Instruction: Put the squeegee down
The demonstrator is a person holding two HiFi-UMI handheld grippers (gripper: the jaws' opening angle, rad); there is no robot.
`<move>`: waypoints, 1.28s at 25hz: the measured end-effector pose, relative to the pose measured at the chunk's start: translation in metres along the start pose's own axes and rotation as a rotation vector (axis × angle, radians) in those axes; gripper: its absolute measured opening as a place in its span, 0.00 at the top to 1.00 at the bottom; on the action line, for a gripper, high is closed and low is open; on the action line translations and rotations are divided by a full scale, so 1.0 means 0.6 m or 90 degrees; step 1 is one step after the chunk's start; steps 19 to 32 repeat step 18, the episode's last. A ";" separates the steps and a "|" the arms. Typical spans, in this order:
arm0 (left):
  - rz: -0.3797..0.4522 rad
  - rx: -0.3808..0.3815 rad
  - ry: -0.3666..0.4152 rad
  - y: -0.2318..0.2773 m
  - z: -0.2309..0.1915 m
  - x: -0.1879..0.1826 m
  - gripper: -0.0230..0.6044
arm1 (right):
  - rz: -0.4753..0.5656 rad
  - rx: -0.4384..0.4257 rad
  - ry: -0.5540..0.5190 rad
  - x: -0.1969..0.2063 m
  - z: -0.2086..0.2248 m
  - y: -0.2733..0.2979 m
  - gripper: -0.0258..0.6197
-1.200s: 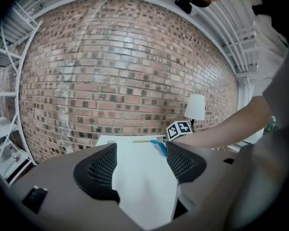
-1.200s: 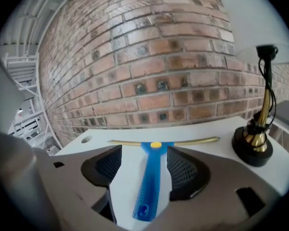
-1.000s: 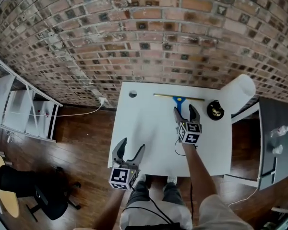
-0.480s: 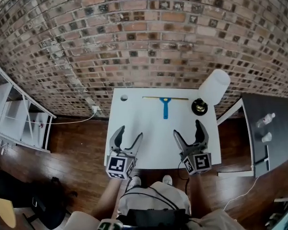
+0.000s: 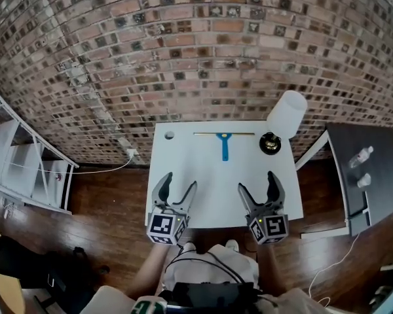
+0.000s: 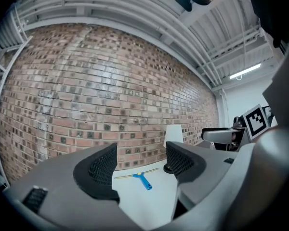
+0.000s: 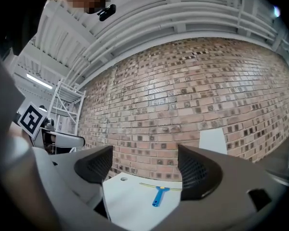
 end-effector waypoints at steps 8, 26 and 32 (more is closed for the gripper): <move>0.004 0.016 0.006 0.000 0.008 -0.001 0.49 | -0.006 -0.030 0.011 -0.005 -0.018 0.011 0.27; -0.007 0.010 -0.002 -0.012 -0.011 0.011 0.49 | -0.025 -0.057 -0.014 0.003 -0.057 0.013 0.28; -0.007 0.010 -0.002 -0.012 -0.011 0.011 0.49 | -0.025 -0.057 -0.014 0.003 -0.057 0.013 0.28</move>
Point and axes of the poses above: the fingertips, and each gripper's own axes: y forward along the fingers, z to its right, x out of its underside, the point moved 2 cm from there along -y, backward along the fingers, and after that the axes turned 14 degrees about -y, right-handed, at the moved point
